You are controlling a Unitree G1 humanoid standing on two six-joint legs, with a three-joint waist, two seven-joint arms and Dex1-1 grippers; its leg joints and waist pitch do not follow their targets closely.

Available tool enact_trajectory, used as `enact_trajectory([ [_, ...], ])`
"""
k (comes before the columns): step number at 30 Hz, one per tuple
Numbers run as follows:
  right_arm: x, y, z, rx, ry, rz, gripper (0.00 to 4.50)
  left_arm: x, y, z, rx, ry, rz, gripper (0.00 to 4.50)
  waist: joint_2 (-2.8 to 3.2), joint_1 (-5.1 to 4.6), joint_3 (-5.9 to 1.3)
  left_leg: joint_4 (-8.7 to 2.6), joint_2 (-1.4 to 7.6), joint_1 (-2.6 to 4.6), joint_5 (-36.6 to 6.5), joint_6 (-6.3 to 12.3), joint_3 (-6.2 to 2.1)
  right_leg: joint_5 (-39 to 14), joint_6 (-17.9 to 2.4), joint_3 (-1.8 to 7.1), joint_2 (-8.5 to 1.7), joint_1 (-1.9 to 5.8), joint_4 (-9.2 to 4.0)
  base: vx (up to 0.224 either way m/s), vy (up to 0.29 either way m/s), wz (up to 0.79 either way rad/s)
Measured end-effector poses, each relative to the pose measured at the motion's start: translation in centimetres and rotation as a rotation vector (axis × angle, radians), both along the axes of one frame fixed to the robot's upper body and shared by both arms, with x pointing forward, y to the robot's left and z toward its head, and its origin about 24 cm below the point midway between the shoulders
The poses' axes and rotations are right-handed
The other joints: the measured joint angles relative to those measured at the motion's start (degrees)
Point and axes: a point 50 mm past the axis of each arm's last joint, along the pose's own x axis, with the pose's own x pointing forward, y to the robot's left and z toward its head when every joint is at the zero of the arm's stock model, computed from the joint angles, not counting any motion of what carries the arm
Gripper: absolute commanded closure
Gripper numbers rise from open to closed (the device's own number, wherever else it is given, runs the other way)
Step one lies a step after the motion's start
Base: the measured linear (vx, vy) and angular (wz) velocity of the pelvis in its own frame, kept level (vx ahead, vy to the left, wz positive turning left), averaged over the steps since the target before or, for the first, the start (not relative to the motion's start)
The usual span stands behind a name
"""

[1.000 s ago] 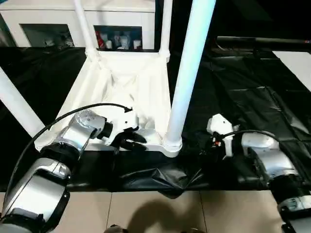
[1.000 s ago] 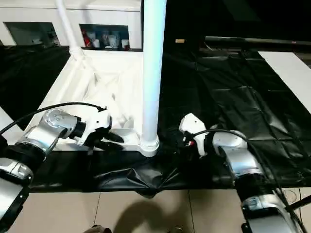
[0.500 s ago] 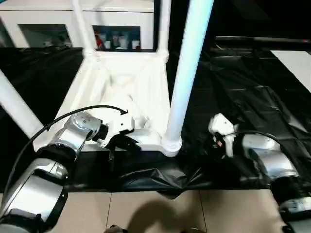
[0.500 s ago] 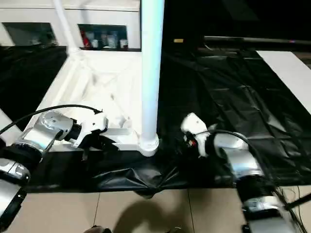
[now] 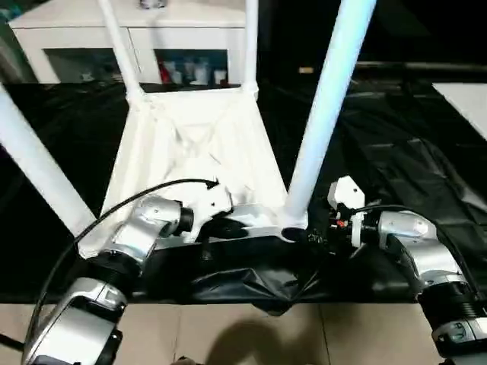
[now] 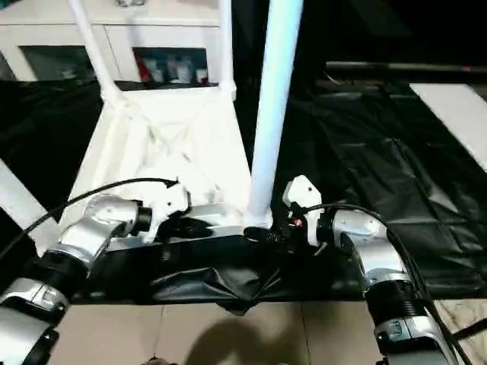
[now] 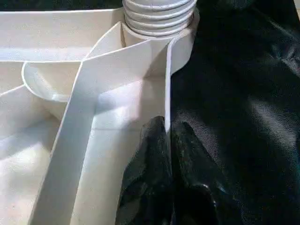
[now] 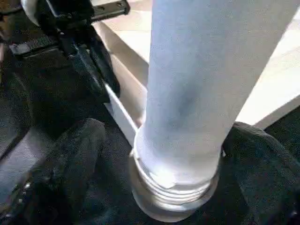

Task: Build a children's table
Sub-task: Rotate leg to tighten

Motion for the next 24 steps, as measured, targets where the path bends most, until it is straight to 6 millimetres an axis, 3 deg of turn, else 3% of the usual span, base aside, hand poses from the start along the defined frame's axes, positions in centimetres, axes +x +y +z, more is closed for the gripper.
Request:
enact_trajectory([
  [9, 1.2, 1.5, -0.6, 0.005, -0.024, -0.066, 0.11, -0.3, 0.3, 0.2, 0.015, -0.010, -0.009, 4.50, -0.21, -0.10, 0.02, -0.11, -0.04, -0.05, -0.02, 0.02, 0.00, 0.09, -0.16, 0.01, -0.02, 0.01, -0.06, 0.000, 0.000, 0.00],
  [15, 1.1, 1.7, -1.0, 0.006, -0.014, -0.042, 0.55, -0.3, 0.5, 0.3, 0.018, -0.003, -0.013, 4.50, -0.27, -0.19, 0.03, -0.14, -0.01, -0.05, -0.02, 0.02, 0.00, 0.05, -0.09, -0.03, 0.01, 0.01, -0.06, 0.000, 0.000, 0.00],
  [24, 1.5, 2.2, -1.0, 0.008, 0.003, -0.003, 1.25, -0.2, 1.2, 0.5, 0.029, 0.009, -0.005, 4.50, -0.86, -0.89, 0.20, -0.25, 0.00, -0.04, -0.01, 0.02, -0.01, 0.05, -0.07, -0.07, 0.02, -0.02, -0.02, 0.000, 0.000, 0.00],
])
